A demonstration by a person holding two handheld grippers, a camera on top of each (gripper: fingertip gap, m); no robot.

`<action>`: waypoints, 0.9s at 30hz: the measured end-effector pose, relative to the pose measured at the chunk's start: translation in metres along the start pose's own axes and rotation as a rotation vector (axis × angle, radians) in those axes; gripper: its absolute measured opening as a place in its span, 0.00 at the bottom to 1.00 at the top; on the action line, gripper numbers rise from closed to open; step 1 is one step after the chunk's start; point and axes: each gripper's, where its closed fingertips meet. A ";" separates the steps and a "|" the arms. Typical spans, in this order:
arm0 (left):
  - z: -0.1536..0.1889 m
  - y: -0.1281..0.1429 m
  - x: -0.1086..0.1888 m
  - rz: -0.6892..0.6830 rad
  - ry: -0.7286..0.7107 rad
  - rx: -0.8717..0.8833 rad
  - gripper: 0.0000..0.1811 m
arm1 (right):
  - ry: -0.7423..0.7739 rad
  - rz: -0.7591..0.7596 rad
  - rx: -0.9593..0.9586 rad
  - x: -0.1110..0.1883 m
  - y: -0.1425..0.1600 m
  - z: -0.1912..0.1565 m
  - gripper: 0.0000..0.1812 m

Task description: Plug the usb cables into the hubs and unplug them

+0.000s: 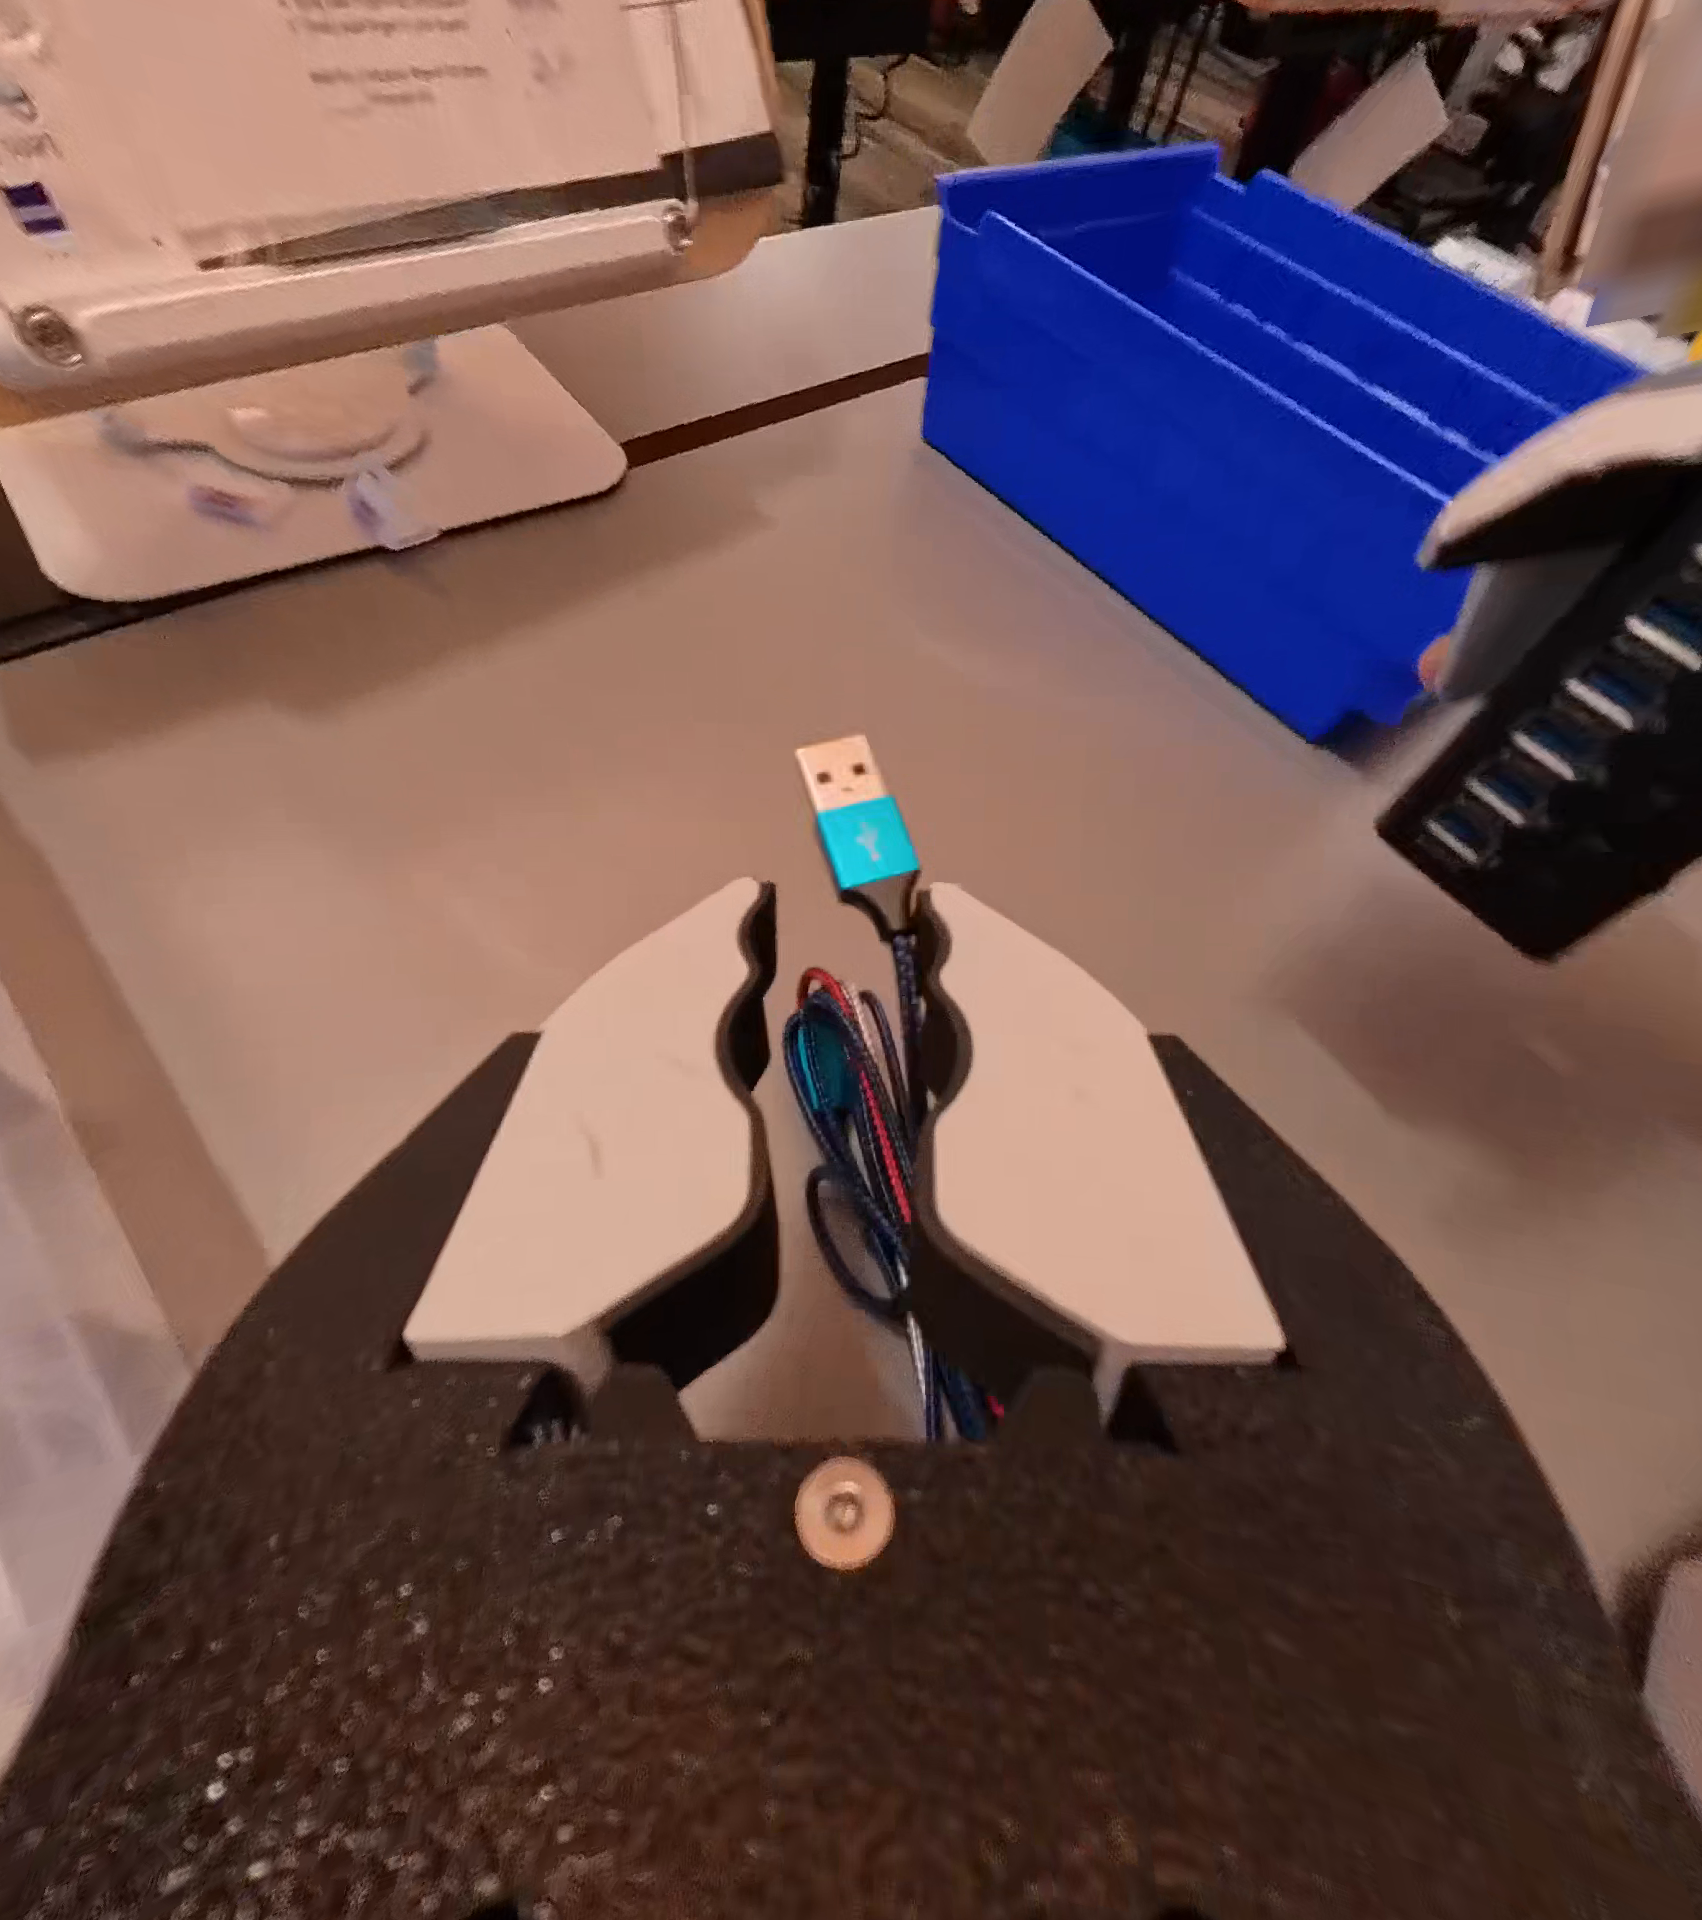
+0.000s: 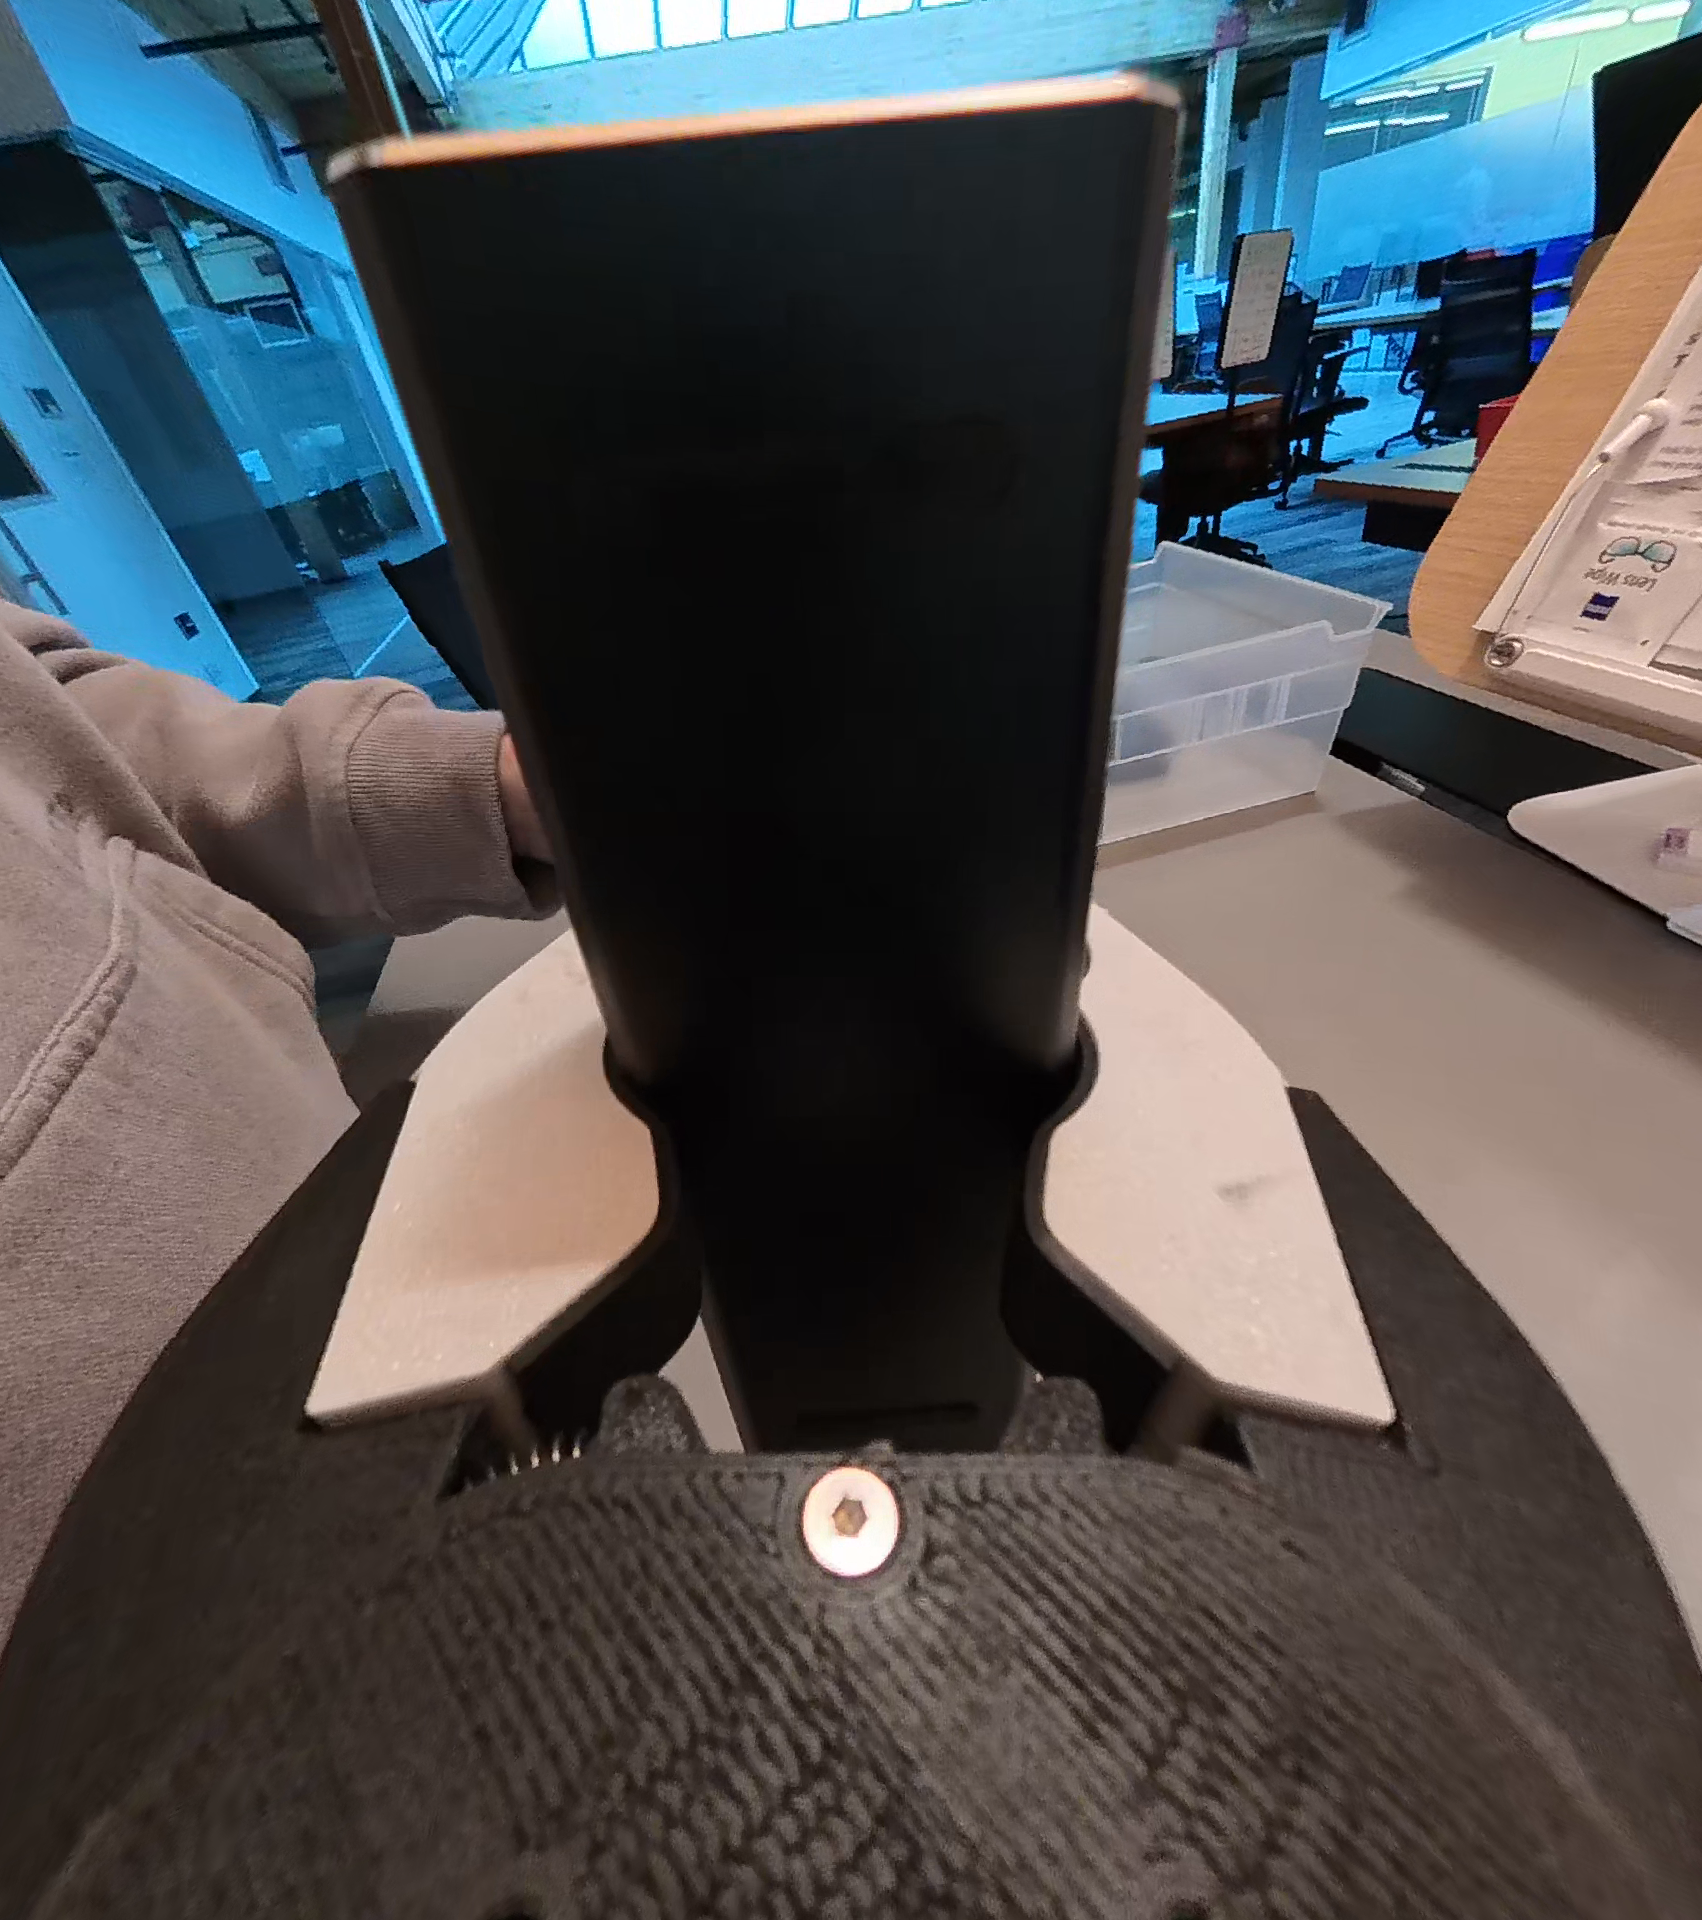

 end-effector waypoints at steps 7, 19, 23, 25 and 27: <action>0.013 -0.006 -0.005 -0.029 -0.008 -0.100 0.07 | -0.065 0.041 -0.011 0.001 -0.006 -0.010 0.41; 0.098 -0.037 0.053 -0.035 0.567 -0.500 0.06 | -0.276 0.276 -0.082 0.016 -0.039 -0.034 0.41; 0.111 -0.045 0.071 0.067 0.735 -0.635 0.06 | -0.224 0.250 -0.052 0.014 -0.043 -0.032 0.41; 0.115 -0.049 0.076 0.112 0.804 -0.610 0.06 | -0.197 0.214 -0.025 0.011 -0.045 -0.032 0.41; 0.118 -0.056 0.080 0.176 0.843 -0.570 0.06 | -0.181 0.181 0.009 0.008 -0.046 -0.034 0.41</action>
Point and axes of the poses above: each gripper's, where its closed fingertips meet, x back along the fingers, y out of its underside, z = x × y across the jaws, and after that the axes turned 4 degrees about -y, right-handed
